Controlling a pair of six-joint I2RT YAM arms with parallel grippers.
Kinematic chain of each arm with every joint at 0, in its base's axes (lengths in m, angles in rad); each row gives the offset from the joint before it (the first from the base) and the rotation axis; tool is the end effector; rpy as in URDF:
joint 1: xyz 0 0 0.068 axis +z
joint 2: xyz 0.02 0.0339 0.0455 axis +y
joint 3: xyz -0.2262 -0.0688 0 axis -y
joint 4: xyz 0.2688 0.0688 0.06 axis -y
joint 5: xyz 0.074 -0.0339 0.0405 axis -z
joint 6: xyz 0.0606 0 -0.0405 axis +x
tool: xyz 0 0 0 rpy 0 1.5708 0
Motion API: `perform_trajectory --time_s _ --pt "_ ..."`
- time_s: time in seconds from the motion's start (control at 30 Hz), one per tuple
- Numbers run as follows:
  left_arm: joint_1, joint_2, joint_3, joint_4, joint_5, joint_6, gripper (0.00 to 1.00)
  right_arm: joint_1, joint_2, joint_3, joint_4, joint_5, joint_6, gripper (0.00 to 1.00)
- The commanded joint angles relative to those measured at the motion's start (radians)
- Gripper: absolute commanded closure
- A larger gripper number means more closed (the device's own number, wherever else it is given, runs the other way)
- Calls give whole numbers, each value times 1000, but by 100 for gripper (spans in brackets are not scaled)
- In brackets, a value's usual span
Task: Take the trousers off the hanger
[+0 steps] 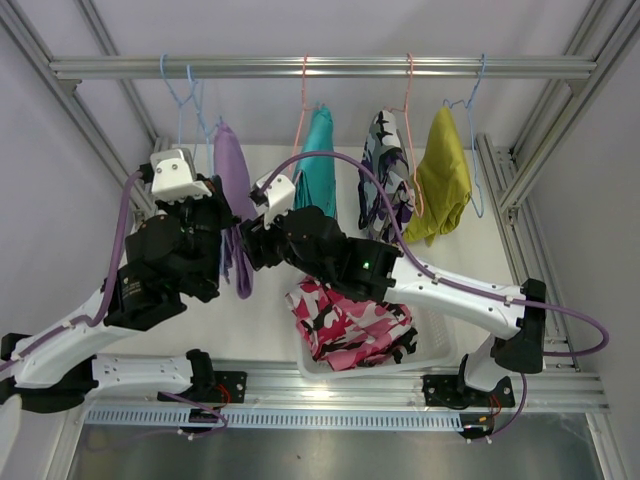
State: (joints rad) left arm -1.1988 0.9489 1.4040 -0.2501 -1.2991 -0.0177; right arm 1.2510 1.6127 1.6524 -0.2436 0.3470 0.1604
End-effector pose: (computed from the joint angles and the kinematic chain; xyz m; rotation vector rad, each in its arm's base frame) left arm 0.1240 -0.1573 0.4878 -0.2425 1.4973 -0.0878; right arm 0.1528 0.3960 0.3836 -0.7140 1.6723 0.7106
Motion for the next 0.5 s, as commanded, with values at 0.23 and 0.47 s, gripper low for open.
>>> perform_trajectory --time_s 0.23,0.47 --pt "-12 14 20 94 11 41 100 -47 9 53 66 -83 13 40" --pt "-33 14 24 104 21 70 99 -76 23 56 75 -62 -2 40"
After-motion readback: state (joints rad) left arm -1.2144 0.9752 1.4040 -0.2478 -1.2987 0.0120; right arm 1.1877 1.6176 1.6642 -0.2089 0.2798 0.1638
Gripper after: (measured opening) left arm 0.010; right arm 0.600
